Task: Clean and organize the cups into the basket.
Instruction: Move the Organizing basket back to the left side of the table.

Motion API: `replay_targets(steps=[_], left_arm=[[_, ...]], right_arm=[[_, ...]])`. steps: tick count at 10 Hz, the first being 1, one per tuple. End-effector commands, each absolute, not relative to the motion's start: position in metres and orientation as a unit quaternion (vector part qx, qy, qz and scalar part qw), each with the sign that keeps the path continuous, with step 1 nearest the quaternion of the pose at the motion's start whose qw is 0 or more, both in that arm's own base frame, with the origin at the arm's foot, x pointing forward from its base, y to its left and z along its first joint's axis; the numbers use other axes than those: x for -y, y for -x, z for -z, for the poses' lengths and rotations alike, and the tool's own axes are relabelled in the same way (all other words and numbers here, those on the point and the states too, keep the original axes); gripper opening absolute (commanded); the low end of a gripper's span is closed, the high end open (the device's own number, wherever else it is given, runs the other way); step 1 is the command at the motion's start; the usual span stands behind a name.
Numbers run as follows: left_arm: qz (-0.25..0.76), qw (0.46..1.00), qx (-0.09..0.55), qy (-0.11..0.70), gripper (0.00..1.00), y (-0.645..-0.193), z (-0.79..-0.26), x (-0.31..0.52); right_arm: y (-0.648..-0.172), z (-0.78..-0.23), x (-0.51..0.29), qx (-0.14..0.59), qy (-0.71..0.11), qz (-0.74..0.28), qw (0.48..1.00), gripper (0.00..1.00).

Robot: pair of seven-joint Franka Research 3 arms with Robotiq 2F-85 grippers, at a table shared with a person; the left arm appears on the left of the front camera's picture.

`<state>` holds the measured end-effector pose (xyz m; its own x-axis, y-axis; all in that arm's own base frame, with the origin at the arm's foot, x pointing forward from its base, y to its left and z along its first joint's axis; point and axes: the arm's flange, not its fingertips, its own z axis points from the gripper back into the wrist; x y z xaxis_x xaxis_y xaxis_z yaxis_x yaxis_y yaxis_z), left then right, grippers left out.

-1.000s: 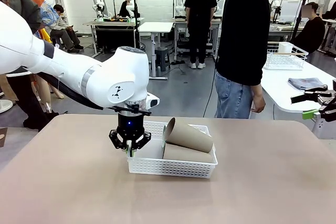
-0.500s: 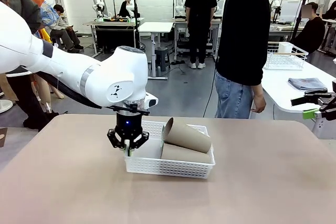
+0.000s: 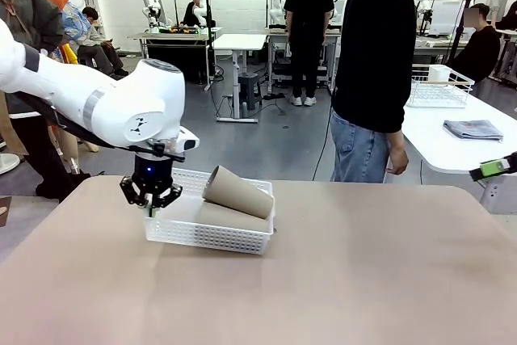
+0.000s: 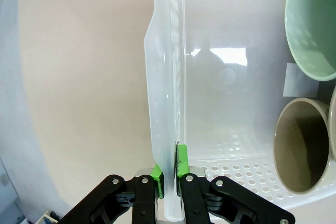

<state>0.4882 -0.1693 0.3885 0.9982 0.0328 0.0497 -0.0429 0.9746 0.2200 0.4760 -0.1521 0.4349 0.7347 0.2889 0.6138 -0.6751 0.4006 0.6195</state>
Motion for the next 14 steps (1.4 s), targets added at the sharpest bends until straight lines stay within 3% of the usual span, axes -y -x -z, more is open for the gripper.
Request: replay_targets(steps=[1,6,12,14], left_arm=[[-0.023,0.994,0.025,-0.1,0.06,-0.493,-0.4,0.153],[-0.094,0.992,0.039,-0.079,0.06,-0.499,-0.416,0.103],[-0.151,0.984,0.053,-0.083,0.06,-0.493,-0.431,0.06],[-0.167,0.981,0.044,-0.093,0.06,-0.497,-0.425,0.039]], right_arm=[[-0.48,-0.45,0.172,0.167,-0.456,-0.25,0.837,1.0],[-0.462,-0.424,0.266,0.255,-0.55,-0.113,0.787,1.0],[-0.39,-0.407,0.309,0.287,-0.553,-0.056,0.78,1.0],[-0.412,-0.401,0.308,0.273,-0.549,-0.073,0.787,1.0]])
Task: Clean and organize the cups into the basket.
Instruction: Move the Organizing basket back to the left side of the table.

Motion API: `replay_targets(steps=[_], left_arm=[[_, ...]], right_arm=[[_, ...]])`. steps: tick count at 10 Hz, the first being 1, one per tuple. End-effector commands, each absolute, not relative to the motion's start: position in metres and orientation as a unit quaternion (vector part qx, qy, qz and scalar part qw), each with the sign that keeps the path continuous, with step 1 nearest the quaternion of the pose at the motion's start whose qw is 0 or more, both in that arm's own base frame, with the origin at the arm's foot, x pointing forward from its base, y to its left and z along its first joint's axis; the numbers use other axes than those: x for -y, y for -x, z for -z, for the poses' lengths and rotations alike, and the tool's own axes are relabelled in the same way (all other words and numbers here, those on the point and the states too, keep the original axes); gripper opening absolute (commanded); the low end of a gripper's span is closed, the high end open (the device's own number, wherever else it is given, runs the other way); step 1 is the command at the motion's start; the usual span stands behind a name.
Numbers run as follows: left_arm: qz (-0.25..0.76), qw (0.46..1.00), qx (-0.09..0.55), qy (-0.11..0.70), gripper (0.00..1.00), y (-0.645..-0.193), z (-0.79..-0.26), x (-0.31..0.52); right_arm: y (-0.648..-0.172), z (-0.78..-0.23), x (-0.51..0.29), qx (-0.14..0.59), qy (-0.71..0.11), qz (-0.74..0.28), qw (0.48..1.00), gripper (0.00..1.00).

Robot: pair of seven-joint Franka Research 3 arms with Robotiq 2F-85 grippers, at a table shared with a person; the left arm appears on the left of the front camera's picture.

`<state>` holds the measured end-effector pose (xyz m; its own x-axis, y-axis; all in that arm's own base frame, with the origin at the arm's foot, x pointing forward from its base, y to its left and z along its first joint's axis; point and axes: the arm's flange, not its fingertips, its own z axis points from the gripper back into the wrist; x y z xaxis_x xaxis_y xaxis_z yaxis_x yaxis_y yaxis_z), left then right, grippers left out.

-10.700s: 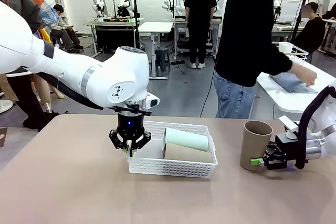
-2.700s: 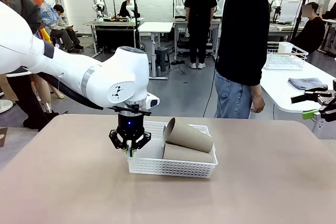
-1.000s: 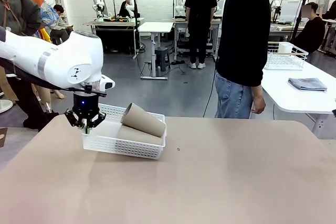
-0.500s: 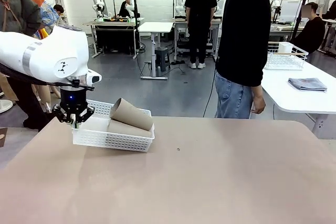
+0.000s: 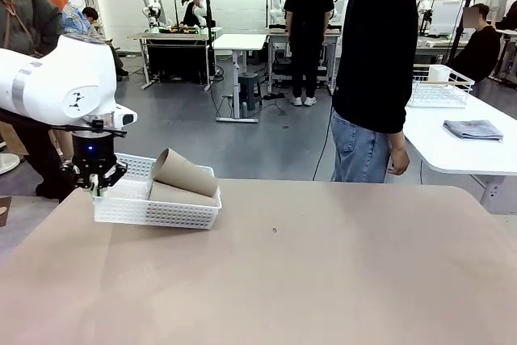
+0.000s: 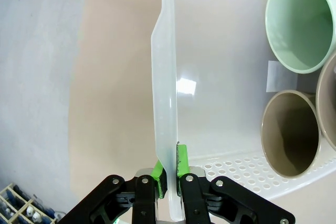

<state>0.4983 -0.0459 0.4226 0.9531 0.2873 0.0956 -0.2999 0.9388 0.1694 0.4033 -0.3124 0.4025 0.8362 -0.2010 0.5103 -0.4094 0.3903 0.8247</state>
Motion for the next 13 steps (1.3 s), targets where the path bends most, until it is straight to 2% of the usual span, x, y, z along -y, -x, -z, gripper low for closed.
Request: replay_targets(steps=[1,10,13], left_arm=[[-0.154,0.983,0.036,-0.089,0.06,-0.501,-0.422,0.028],[-0.153,0.984,0.023,-0.093,0.06,-0.5,-0.415,0.022],[-0.11,0.988,0.025,-0.109,0.06,-0.514,-0.415,-0.036]], right_arm=[[-0.412,-0.401,0.308,0.273,-0.549,-0.073,0.787,1.0],[-0.412,-0.401,0.308,0.273,-0.549,-0.073,0.787,1.0],[-0.412,-0.401,0.308,0.273,-0.549,-0.073,0.787,1.0]])
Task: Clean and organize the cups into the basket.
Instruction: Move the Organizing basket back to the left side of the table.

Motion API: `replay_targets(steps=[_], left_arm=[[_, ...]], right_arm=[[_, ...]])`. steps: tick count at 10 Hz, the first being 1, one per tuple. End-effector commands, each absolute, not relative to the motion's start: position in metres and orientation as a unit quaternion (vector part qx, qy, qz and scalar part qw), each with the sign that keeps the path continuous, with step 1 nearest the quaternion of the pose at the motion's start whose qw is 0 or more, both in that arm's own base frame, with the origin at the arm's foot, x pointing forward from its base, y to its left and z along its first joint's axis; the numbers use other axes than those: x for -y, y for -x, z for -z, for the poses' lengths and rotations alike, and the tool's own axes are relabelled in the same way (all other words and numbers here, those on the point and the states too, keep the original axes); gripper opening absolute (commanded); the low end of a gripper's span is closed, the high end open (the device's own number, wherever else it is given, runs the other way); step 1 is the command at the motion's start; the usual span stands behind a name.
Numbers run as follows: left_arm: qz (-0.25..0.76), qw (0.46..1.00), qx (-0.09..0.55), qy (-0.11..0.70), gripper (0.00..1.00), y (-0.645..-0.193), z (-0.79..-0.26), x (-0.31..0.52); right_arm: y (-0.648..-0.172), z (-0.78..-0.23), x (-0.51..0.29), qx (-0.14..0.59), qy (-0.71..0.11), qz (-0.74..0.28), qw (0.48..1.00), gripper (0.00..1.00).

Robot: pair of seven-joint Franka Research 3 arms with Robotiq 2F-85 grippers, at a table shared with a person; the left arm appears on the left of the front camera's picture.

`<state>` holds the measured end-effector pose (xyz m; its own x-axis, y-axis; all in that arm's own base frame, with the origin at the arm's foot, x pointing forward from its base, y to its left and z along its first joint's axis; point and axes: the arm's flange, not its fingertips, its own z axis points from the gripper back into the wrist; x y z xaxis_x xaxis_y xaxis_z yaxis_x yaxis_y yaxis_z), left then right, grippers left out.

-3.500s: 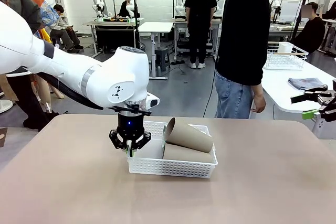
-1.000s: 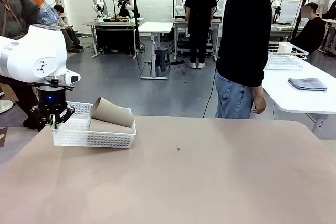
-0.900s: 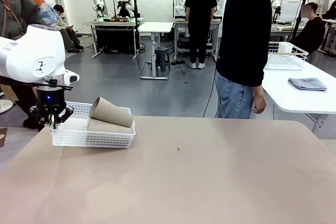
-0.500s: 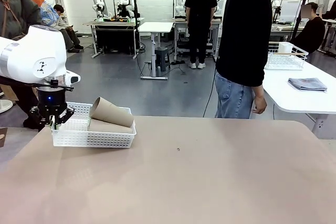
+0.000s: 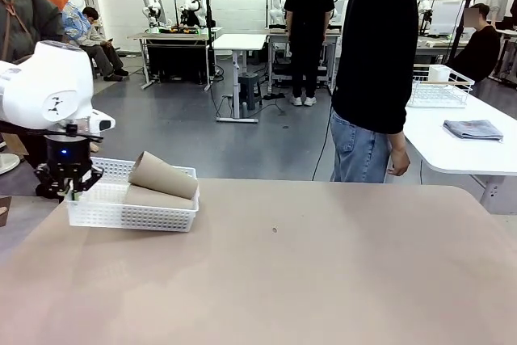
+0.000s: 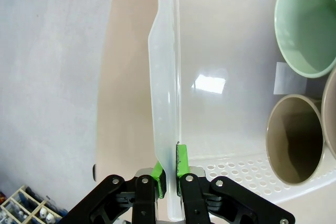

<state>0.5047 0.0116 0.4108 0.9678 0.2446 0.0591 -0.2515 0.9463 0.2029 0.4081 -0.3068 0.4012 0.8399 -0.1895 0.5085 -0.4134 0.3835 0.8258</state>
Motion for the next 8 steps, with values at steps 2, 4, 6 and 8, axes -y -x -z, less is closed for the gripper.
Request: replay_targets(steps=[2,4,6,8], left_arm=[[-0.082,0.99,0.007,-0.112,0.06,-0.532,-0.417,-0.066],[-0.078,0.99,-0.009,-0.117,0.06,-0.549,-0.405,-0.072],[-0.078,0.988,-0.026,-0.127,0.06,-0.561,-0.386,-0.071],[-0.082,0.987,-0.04,-0.134,0.06,-0.567,-0.371,-0.07]], right_arm=[[-0.412,-0.401,0.308,0.273,-0.549,-0.073,0.787,1.0],[-0.412,-0.401,0.308,0.273,-0.549,-0.073,0.787,1.0],[-0.412,-0.401,0.308,0.273,-0.549,-0.073,0.787,1.0],[-0.412,-0.401,0.308,0.273,-0.549,-0.073,0.787,1.0]])
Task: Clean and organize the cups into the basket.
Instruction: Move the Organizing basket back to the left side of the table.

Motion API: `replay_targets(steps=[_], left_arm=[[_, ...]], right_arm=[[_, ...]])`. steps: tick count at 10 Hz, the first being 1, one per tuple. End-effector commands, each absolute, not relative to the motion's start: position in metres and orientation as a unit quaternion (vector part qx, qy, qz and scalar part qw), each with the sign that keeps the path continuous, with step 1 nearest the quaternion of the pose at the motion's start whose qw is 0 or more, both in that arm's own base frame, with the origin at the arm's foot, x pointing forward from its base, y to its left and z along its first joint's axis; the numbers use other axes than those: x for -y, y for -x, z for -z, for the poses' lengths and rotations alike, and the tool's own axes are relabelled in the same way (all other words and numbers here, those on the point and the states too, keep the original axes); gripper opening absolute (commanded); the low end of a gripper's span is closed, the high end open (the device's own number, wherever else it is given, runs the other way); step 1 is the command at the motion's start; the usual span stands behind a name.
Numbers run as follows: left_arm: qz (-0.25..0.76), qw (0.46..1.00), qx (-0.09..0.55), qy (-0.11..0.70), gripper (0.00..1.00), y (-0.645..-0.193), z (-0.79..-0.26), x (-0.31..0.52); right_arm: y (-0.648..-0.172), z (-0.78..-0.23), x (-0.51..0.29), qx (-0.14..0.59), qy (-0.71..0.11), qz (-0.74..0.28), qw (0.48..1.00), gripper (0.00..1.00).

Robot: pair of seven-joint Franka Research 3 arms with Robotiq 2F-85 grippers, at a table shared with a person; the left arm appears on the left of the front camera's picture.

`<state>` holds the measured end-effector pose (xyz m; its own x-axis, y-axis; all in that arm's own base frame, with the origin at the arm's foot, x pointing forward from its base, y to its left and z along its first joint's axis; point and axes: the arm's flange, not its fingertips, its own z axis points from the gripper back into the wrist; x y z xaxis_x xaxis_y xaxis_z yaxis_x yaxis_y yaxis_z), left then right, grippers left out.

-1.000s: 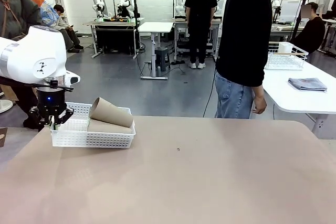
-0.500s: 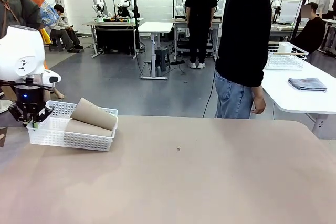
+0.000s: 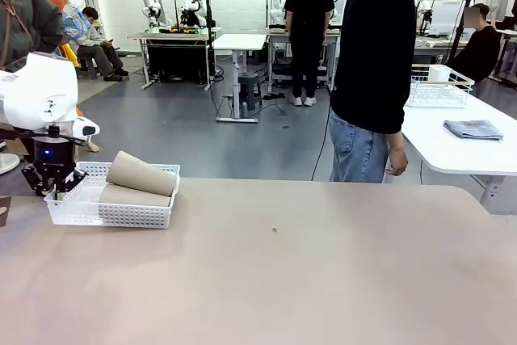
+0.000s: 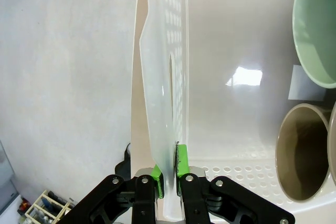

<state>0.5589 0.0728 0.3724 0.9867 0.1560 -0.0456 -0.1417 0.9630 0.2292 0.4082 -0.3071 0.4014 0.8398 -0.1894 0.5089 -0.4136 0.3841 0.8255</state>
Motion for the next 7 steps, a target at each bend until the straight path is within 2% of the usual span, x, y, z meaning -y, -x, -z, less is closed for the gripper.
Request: replay_targets(steps=[1,2,3,4,5,6,7], left_arm=[[-0.087,0.986,-0.041,-0.138,0.06,-0.5677,-0.3653,-0.07],[-0.088,0.985,-0.041,-0.14,0.06,-0.568,-0.3639,-0.071],[-0.085,0.986,-0.039,-0.142,0.66,-0.5675,-0.3649,-0.0699],[-0.085,0.986,-0.036,-0.139,0.66,-0.5659,-0.3665,-0.0701],[-0.085,0.986,-0.029,-0.138,1.0,-0.5651,-0.3732,-0.0707],[-0.084,0.987,-0.028,-0.137,0.83,-0.5649,-0.3735,-0.0705],[-0.084,0.987,-0.028,-0.137,0.83,-0.5649,-0.3735,-0.0705]], right_arm=[[-0.4117,-0.401,0.3081,0.273,-0.549,-0.073,0.787,1.0],[-0.4117,-0.401,0.3081,0.273,-0.549,-0.073,0.787,1.0],[-0.4117,-0.401,0.3081,0.273,-0.549,-0.073,0.787,1.0],[-0.4117,-0.401,0.3081,0.273,-0.549,-0.073,0.787,1.0],[-0.4117,-0.401,0.3081,0.273,-0.549,-0.073,0.787,1.0],[-0.4117,-0.401,0.3081,0.273,-0.549,-0.073,0.787,1.0],[-0.4117,-0.401,0.3081,0.273,-0.549,-0.073,0.787,1.0]])
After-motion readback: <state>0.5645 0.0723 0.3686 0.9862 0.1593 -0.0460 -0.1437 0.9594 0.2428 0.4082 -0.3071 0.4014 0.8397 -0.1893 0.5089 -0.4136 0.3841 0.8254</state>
